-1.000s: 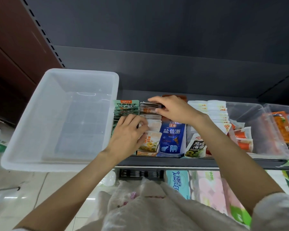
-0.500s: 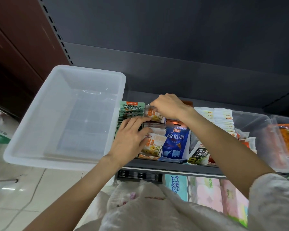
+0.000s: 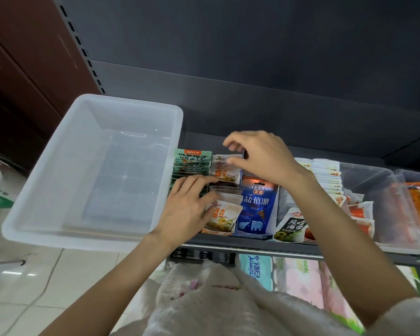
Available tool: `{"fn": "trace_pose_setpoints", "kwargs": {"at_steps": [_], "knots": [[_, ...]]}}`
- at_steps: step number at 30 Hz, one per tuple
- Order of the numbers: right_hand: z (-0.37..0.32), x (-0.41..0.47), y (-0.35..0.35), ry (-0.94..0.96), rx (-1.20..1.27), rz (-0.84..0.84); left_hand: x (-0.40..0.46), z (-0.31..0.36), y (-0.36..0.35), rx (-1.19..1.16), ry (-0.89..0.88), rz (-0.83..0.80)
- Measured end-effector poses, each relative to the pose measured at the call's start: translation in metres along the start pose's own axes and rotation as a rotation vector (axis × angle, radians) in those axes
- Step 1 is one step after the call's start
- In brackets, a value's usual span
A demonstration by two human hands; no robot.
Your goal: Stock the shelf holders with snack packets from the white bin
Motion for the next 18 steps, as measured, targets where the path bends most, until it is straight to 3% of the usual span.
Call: {"fn": "trace_pose_setpoints", "kwargs": {"at_steps": [2,4,12,18], "knots": [[-0.002,-0.019,-0.002,-0.020,0.146,0.009,-0.001,0.000,0.001,-0.010,0.011,0.023],[-0.005,-0.031,-0.016,-0.026,0.222,-0.087,-0.003,0.002,0.000,-0.016,0.004,0.050],[0.004,-0.024,-0.035,0.020,0.187,-0.176,-0.010,0.008,0.000,-0.059,-0.056,0.045],[-0.015,-0.008,-0.047,0.203,-0.312,-0.231,-0.018,0.009,-0.003,-0.155,-0.061,-0.004]]}}
Point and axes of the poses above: each hand's wrist, its own x-axis towards the middle knuckle, its own y-axis out of the back of the hand, z = x × y, the point moved 7 cm from there along x, towards the middle knuckle, and after that the axes turned 12 degrees about y, right-handed, at the moved point
